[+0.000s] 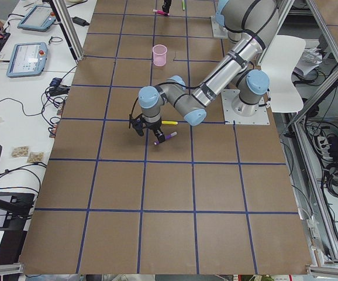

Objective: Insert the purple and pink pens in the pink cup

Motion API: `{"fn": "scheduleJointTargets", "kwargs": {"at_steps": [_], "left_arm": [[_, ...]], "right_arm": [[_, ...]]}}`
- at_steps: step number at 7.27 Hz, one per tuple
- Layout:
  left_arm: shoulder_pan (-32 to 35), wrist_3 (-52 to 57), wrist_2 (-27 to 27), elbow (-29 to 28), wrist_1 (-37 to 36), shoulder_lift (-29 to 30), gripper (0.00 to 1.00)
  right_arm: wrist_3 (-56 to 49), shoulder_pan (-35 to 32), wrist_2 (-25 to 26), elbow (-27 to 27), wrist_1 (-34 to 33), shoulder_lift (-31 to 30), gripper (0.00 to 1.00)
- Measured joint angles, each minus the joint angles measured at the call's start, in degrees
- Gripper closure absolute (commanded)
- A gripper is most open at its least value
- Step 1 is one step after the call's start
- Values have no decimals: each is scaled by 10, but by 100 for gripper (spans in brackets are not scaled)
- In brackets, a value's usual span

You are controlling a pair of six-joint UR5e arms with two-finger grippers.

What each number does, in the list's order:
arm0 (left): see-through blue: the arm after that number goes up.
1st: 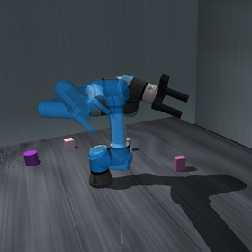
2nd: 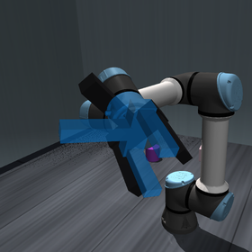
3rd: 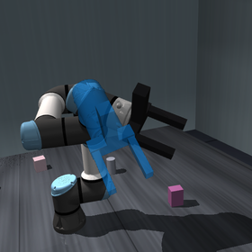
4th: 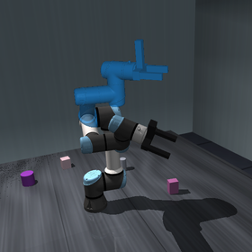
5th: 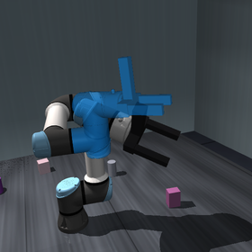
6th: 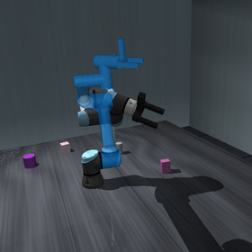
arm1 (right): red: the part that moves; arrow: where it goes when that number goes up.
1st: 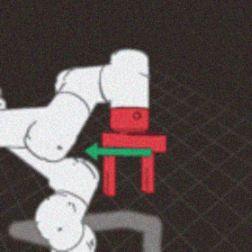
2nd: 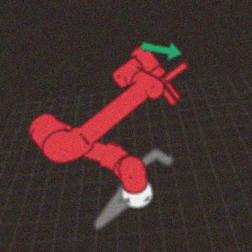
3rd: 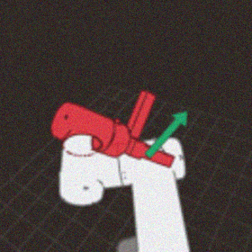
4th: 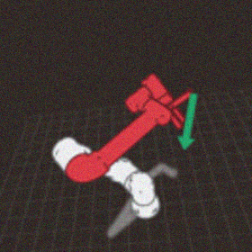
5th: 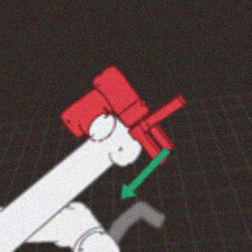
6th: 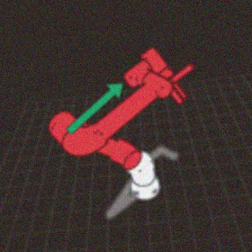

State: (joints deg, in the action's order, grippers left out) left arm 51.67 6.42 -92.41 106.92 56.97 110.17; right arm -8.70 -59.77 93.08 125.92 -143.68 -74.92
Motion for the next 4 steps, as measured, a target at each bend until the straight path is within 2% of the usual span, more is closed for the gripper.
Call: {"fn": "scheduleJointTargets", "kwargs": {"at_steps": [1,2,4], "left_arm": [[-3,0,0,0,-2,10,17],[-4,0,0,0,-3,19,17],[-4,-1,0,-2,-4,36,20]], "right_arm": [[-1,0,24,-1,3,3,100],[-1,0,42,-1,5,2,100],[-2,-1,52,-12,24,-14,100]]}}
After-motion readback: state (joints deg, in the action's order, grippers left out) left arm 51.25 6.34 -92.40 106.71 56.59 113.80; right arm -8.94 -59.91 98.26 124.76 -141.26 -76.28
